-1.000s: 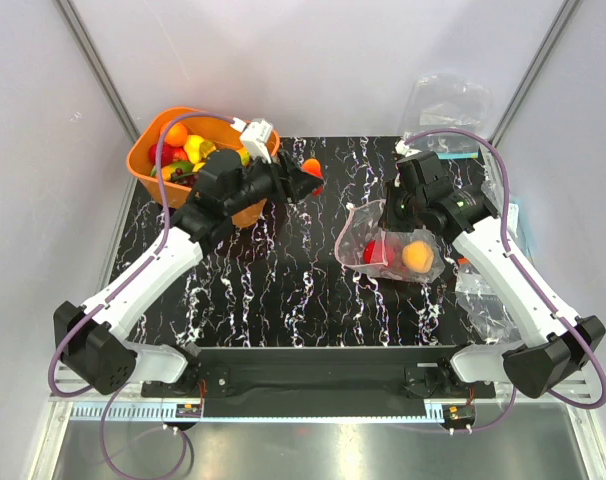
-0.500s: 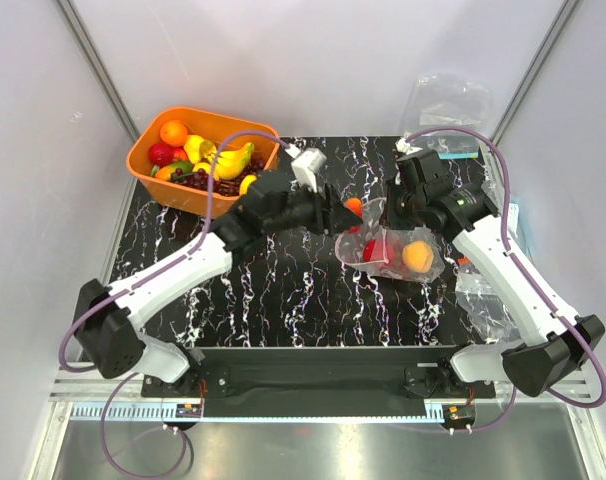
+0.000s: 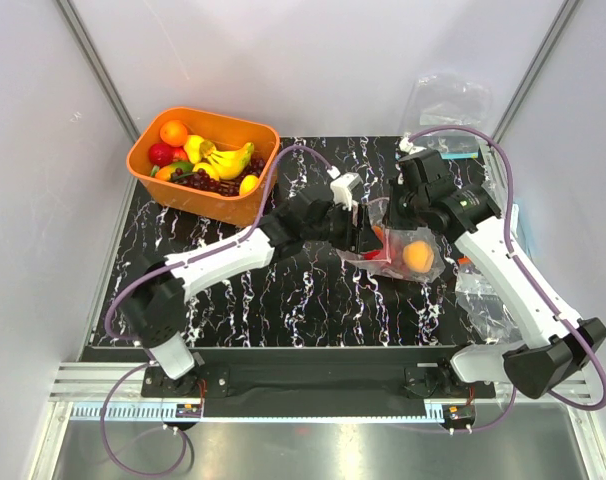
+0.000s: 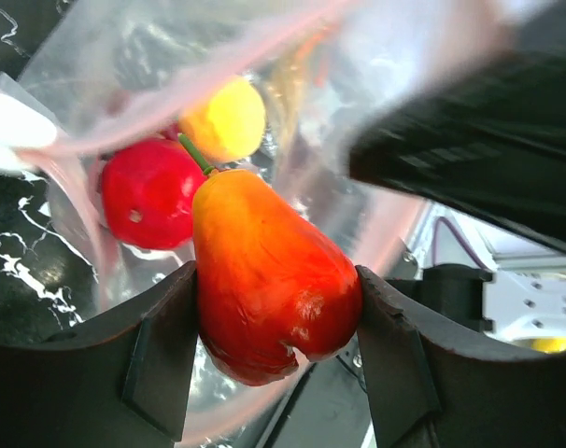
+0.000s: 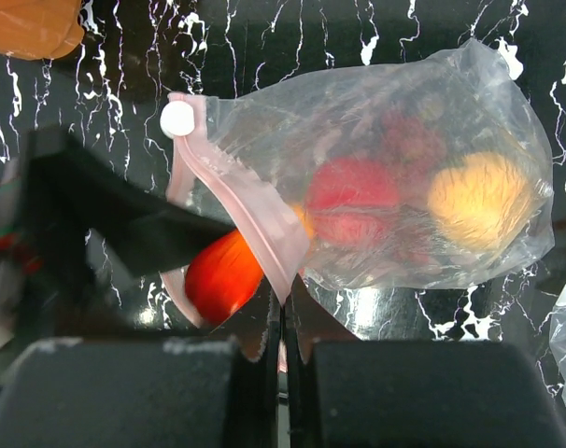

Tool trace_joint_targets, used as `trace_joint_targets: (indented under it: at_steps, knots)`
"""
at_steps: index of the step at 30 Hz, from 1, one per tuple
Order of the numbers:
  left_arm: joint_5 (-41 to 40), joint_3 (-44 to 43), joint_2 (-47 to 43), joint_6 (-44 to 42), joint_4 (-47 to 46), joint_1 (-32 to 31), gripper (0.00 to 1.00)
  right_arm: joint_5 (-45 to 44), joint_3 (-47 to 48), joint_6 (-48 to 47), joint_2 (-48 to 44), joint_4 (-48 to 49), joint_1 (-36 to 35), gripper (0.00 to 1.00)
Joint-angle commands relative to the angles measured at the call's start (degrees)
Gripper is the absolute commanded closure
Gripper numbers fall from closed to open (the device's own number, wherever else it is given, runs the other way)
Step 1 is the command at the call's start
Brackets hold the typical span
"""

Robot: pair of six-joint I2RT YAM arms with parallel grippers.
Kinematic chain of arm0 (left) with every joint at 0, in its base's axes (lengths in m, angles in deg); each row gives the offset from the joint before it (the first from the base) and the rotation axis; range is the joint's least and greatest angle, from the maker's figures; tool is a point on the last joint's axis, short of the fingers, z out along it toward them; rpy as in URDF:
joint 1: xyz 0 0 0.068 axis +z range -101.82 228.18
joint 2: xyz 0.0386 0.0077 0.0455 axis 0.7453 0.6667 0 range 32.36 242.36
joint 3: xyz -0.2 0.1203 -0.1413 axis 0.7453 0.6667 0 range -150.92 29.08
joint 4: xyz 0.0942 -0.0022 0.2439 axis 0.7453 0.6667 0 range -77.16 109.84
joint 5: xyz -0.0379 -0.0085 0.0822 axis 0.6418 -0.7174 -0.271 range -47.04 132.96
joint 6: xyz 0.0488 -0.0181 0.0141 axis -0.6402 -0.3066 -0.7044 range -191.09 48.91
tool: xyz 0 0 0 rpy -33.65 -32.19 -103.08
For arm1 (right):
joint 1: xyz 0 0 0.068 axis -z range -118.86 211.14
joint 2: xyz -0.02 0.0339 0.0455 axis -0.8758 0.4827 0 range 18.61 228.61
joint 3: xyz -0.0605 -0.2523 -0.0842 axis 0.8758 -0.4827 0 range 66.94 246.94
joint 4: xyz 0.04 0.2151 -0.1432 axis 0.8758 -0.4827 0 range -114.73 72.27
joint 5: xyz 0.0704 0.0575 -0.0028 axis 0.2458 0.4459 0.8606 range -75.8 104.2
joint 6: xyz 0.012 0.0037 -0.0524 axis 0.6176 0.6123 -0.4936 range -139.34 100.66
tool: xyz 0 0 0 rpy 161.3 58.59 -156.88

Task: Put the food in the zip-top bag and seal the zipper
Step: Place the fake fruit in the zipper food storage bag.

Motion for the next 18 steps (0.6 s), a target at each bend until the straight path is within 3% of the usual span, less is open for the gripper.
trace_joint_targets:
  at_steps: [1,4,5,6,18]
  knots:
    - [-1.7,-5.0,1.9,-1.5,-2.2,-0.3,0.4,0.2,2.4,-0.8,-2.3,-0.1,-0.3,1.0]
    - [-3.0,-6.1,3.0,-1.6,-2.2,-0.4,0.25,0.1,2.8,-1.1,-2.7,-1.2,-0.3,1.0]
    - [-3.3,-6.8,3.2,-1.5,-2.2,-0.4,0.17,0.0,3.0,-1.3,-2.6,-1.8,-0.4,1.0]
    - [-3.1,-7.3,3.3,-1.7,-0.9,-0.4,0.02,-0.7,3.2,-1.3,-2.8,-2.6,-0.3,1.0]
    - [-6.8,-9.1,-4.6,-7.3,10.4,-0.4,0.01,-4.2,2.5,-1.1,-4.2,-3.8,-0.3,1.0]
